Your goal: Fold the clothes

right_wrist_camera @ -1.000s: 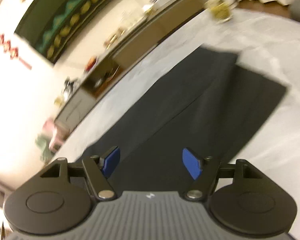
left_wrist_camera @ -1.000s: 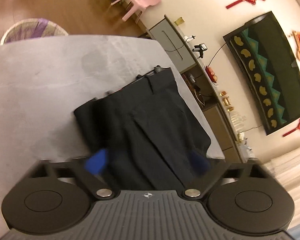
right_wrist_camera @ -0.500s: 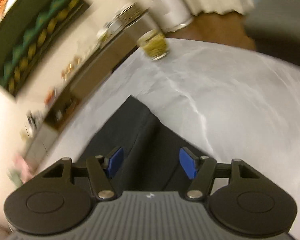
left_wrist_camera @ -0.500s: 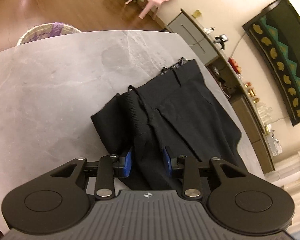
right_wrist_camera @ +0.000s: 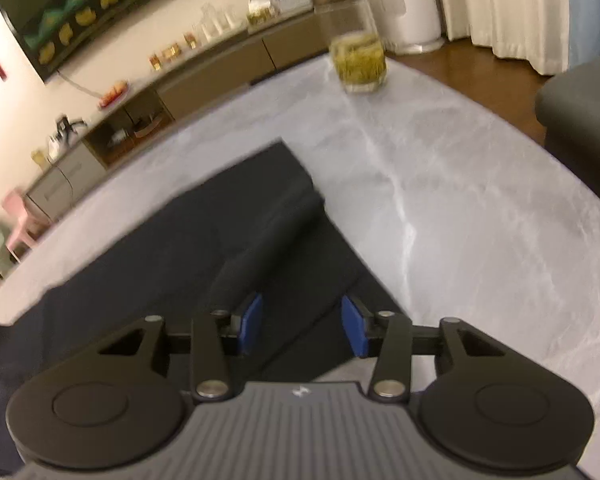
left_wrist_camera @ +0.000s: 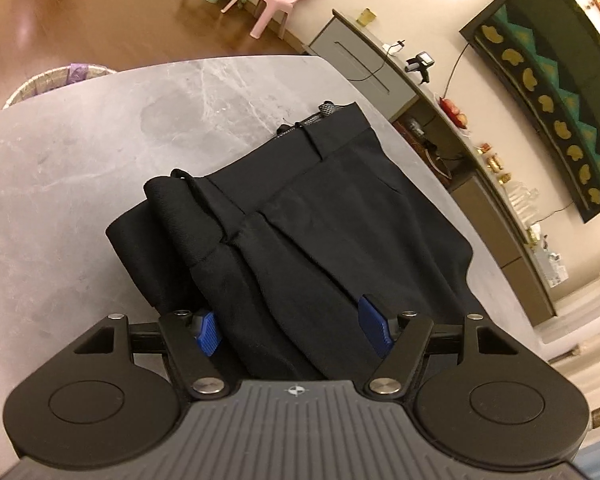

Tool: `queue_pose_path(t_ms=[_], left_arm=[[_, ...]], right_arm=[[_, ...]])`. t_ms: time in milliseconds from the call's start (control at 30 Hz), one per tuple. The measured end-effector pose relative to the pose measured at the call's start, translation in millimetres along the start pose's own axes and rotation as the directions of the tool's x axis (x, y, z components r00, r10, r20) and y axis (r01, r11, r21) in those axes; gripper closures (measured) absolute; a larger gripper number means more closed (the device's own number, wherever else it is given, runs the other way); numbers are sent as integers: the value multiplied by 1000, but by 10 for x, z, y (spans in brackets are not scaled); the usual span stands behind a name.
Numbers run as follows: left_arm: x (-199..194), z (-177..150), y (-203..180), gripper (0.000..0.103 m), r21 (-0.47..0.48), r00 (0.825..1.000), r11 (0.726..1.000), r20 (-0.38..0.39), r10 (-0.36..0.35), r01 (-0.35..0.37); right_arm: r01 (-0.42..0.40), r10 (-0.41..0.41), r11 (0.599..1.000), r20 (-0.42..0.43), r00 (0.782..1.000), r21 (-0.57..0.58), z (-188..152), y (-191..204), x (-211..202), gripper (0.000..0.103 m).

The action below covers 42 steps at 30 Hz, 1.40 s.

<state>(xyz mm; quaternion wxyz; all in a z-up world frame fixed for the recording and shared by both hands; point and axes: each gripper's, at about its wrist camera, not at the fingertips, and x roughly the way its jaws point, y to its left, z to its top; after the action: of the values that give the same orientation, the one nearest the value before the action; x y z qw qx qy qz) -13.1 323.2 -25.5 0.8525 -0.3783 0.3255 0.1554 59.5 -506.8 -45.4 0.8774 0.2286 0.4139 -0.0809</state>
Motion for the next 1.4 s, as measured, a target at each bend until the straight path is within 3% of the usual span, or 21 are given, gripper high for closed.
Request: queue_pose_path(t_ms=[100, 233, 267, 367, 433, 533, 667, 967, 1167, 1300, 1400], left_arm=[[18, 7, -10, 32, 8, 1000, 1000, 3, 9, -9], [6, 14, 37, 31, 15, 1000, 1000, -2, -3, 3], [0, 14, 50, 31, 16, 1000, 1000, -4, -7, 7], [-12, 13, 70, 31, 24, 1000, 1000, -9, -15, 15], [-19, 14, 78, 31, 24, 1000, 1000, -11, -17, 18], [-33, 15, 91, 31, 15, 1000, 1000, -11, -16, 16], [-51, 11, 106, 31, 4, 1000, 1000, -9, -15, 15], [-61, 7, 101, 31, 8, 1000, 1000, -13, -18, 18], [-71, 22, 115, 31, -8, 1000, 1000, 0, -2, 2], [-129, 40, 131, 31, -47, 999, 999, 40, 6, -5], [-210, 59, 141, 30, -69, 996, 997, 86, -13, 19]], right_arm=[[48, -48, 999, 2, 999, -23, -15, 91, 76, 59], [38, -38, 999, 27, 999, 3, 21, 158, 157, 62], [47, -47, 999, 34, 998, 3, 29, 175, 179, 66], [108, -106, 994, 62, 992, -26, 23, 246, 228, 98], [125, -122, 992, 80, 989, -33, 2, 267, 236, 101], [88, -87, 996, 95, 992, -6, -22, 239, 184, 102], [-55, 43, 993, 121, 992, 102, -57, 134, -21, 102], [-12, -6, 988, 121, 993, 152, -66, 70, -7, 101], [1, -35, 979, 163, 986, 203, -112, -4, -259, 102], [40, -65, 976, 115, 991, 214, -157, -59, -187, 102], [60, -88, 975, 127, 988, 213, -160, -18, -212, 102]])
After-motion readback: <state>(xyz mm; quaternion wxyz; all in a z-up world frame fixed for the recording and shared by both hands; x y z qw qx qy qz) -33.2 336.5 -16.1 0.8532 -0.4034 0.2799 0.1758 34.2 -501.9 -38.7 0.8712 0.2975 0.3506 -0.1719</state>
